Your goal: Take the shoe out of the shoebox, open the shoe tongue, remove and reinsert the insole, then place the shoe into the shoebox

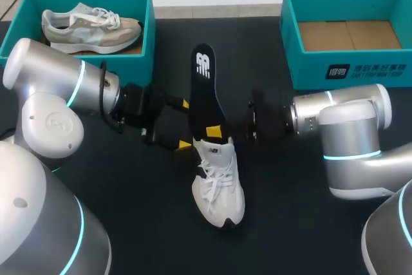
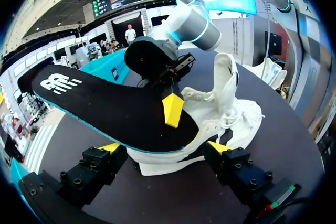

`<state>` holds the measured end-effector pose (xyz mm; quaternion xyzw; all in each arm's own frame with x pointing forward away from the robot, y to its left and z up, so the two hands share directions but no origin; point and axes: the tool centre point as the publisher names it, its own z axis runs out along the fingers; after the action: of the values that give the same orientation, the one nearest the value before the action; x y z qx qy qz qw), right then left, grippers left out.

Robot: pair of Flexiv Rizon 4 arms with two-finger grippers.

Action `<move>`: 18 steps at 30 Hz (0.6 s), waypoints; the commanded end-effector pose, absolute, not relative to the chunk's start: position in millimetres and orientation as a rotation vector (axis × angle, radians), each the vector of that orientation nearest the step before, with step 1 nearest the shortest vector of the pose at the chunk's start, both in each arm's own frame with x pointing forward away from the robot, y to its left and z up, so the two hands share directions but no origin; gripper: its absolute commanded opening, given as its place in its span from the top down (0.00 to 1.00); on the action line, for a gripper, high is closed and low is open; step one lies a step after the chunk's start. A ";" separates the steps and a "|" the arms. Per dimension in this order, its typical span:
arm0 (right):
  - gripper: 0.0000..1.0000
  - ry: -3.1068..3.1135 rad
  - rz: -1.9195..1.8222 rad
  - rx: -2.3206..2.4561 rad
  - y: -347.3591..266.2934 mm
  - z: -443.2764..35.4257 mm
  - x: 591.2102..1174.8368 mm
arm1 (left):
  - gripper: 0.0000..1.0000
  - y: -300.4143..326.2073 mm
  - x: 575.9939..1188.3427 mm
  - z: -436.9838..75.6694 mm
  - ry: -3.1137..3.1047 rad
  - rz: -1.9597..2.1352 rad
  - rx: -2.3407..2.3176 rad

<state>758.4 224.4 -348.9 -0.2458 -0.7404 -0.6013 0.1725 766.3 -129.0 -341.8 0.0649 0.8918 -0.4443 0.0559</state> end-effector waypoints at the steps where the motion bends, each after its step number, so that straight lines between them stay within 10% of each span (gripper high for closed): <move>1: 1.00 -2.097 -1.720 -0.724 224.4 -355.6 747.0 | 0.00 -129.9 766.2 -342.9 2.705 -1.347 0.197; 12: 1.00 -2.107 -1.723 -0.725 221.8 -351.1 747.7 | 0.00 -129.9 766.2 -342.9 2.705 -1.347 0.197; 15: 0.73 -2.116 -1.730 -0.712 222.2 -347.8 750.9 | 0.00 -129.9 766.2 -342.9 2.705 -1.347 0.197; 18: 0.69 -2.127 -1.732 -0.699 223.0 -344.7 753.5 | 0.00 -129.9 766.2 -342.9 2.705 -1.347 0.197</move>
<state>752.1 222.4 -345.7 -0.2438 -0.7401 -0.6073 0.1552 766.3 -129.0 -341.8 0.0649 0.8918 -0.4443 0.0559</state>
